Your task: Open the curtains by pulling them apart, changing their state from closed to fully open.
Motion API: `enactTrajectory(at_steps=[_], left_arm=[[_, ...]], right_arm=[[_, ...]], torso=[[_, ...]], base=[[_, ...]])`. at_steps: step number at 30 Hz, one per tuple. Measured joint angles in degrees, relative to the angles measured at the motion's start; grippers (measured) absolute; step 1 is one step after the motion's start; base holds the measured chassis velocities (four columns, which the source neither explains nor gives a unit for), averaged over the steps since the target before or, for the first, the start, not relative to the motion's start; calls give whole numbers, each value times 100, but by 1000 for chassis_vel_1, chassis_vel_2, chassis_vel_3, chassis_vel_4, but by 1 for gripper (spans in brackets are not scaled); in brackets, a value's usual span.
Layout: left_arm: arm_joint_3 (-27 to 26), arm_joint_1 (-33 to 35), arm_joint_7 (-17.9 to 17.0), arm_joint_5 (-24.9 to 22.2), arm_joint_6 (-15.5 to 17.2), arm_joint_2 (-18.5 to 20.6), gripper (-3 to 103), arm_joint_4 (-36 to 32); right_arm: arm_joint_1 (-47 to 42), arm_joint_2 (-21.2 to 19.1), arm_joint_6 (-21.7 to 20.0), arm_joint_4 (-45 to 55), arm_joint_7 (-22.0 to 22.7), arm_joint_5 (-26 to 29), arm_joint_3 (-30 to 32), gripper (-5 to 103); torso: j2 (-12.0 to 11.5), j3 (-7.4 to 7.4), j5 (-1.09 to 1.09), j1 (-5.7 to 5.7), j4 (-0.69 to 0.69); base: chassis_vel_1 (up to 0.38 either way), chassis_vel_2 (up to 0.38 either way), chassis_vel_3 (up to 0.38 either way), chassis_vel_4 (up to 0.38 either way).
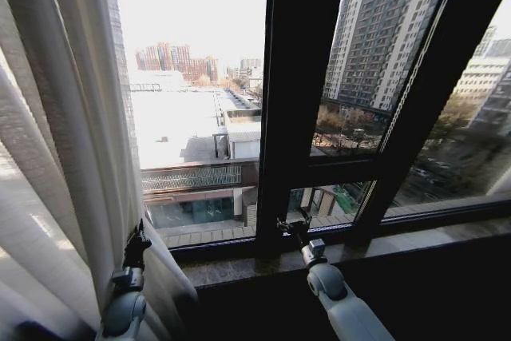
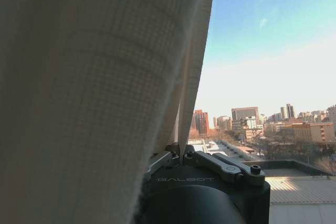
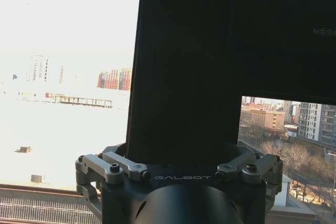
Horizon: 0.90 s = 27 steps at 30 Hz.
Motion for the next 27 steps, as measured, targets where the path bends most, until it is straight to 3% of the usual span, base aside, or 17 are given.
enactTrajectory(at_steps=[9, 16, 27], left_arm=[[-20, -7, -9, -4, -53, 24, 0, 66], [-21, -8, -7, -7, -108, 13, 0, 137], [-50, -7, -7, -13, -133, 23, 0, 133]], right_arm=[[0, 1, 0, 1, -1, 0, -1, 100], [0, -2, 0, 0, 0, 0, 2, 100], [0, 0, 0, 1, 0, 0, 1, 100]], torso=[[1, 0, -6, 0, 2], [-1, 1, 3, 0, -5], [0, 1, -3, 1, 1]], base=[[214, 207, -229, -223], [-8, 2, 8, 3], [1, -15, -4, 23]])
